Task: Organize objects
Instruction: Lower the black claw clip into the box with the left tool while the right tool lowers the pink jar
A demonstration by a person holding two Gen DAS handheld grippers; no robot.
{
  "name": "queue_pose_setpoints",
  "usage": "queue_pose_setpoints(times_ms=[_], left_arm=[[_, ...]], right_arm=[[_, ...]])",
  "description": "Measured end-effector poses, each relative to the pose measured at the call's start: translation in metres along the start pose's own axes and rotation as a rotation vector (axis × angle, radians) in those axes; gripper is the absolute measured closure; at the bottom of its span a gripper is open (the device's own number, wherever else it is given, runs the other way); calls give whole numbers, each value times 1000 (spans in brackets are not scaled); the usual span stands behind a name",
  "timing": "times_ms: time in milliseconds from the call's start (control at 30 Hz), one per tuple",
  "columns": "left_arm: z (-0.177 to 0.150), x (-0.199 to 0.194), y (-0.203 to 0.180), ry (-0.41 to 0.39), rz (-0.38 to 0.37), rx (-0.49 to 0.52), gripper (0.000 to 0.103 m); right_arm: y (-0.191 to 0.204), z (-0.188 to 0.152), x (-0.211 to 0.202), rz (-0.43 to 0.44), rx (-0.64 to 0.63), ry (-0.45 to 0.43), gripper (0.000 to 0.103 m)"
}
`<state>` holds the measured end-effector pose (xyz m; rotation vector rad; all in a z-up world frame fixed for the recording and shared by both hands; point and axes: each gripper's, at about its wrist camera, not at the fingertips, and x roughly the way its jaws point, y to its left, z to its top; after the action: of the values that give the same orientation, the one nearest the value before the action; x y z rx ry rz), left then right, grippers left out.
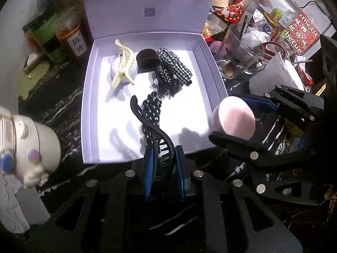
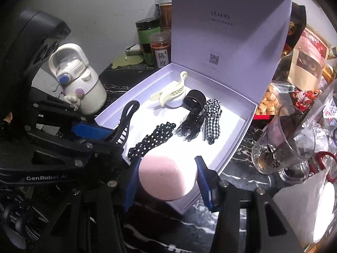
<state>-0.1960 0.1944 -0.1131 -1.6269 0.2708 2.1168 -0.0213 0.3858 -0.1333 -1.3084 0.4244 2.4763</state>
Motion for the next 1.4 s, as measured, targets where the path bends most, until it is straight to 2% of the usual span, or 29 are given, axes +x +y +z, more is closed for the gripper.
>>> queue_pose_setpoints(times_ms=[433,1167,1400], left_arm=[[25,23,20,5,7,-24,84],[66,56,42,-35,22,-44,85],[75,72,48,-18,9,-57,84]], right_arm=[[-18,19,27,6,17,9,51],[-47,43,61,-45,17,-6,51],[-50,50,72,-45,15,-1,51]])
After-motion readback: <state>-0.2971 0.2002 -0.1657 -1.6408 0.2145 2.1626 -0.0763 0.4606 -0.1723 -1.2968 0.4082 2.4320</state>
